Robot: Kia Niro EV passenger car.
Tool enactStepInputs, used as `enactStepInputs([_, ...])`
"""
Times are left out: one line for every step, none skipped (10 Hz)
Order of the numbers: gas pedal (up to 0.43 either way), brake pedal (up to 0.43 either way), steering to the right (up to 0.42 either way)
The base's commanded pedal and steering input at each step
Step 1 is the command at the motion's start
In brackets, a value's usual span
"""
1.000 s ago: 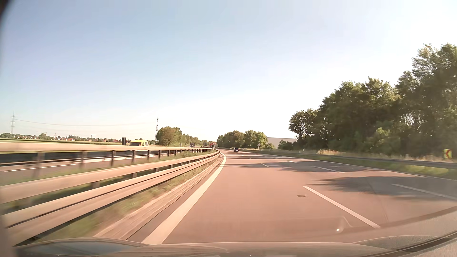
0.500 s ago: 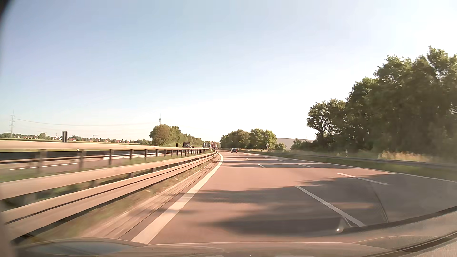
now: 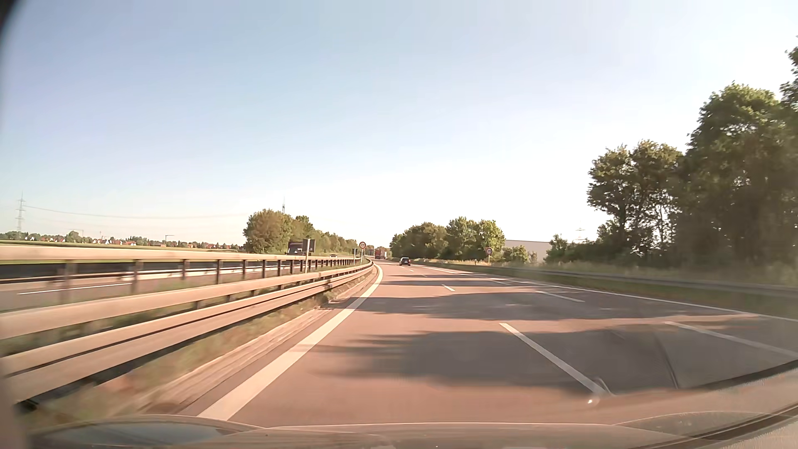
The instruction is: Follow the waypoints while adhering to traffic rules and regulations
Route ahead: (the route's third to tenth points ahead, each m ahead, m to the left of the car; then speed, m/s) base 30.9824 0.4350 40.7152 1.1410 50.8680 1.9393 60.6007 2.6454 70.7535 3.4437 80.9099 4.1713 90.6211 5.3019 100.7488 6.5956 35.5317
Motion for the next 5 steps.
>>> enactStepInputs([0.311, 0.012, -0.006])
enactStepInputs([0.311, 0.012, -0.006])
enactStepInputs([0.311, 0.012, -0.006])
enactStepInputs([0.311, 0.012, -0.006])
enactStepInputs([0.311, 0.012, -0.006])
